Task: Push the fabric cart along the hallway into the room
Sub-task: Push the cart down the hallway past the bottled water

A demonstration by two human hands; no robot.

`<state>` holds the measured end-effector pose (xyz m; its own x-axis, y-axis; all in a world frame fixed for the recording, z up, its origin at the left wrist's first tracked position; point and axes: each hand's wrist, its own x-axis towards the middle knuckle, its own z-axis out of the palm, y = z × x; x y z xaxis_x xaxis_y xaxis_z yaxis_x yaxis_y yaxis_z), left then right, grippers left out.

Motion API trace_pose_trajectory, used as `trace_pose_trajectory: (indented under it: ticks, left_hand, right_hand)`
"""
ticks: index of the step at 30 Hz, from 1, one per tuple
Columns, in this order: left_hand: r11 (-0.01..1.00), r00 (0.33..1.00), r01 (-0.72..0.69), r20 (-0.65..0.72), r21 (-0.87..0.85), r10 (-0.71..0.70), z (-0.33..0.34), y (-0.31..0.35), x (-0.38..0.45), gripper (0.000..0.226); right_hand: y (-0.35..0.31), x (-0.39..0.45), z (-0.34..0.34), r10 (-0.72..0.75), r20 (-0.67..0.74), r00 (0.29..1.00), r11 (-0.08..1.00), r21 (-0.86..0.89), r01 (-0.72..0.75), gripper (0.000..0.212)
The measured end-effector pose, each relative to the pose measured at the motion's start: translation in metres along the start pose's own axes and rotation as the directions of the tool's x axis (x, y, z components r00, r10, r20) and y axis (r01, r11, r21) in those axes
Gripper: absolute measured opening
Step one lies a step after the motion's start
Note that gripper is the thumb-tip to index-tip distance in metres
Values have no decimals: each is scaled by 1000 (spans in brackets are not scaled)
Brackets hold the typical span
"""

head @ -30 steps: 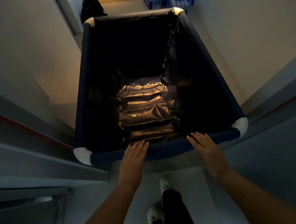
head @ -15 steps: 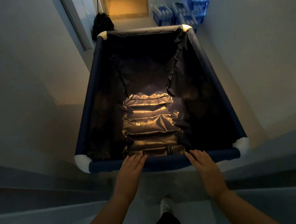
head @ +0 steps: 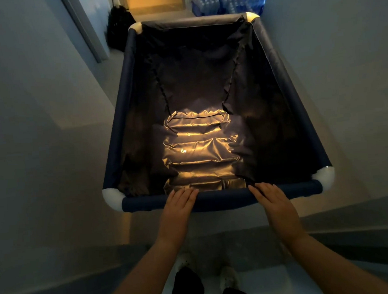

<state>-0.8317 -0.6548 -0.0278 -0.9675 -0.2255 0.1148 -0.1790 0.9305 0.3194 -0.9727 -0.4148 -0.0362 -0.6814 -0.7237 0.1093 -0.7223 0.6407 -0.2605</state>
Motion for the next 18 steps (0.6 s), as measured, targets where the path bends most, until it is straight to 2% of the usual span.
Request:
trace_pose_trajectory:
  ticks: [11,18]
  left_hand:
    - [994,996,-80,22,-71,82,0,-39,56,76]
    - [992,995,-95,18,-77,97,-4,-51,82,76]
  right_hand:
    - [0,50,10,48,-80,996,996,-66,-53,78]
    - [2,72,18,50,-141,989,997,-52,-58,59]
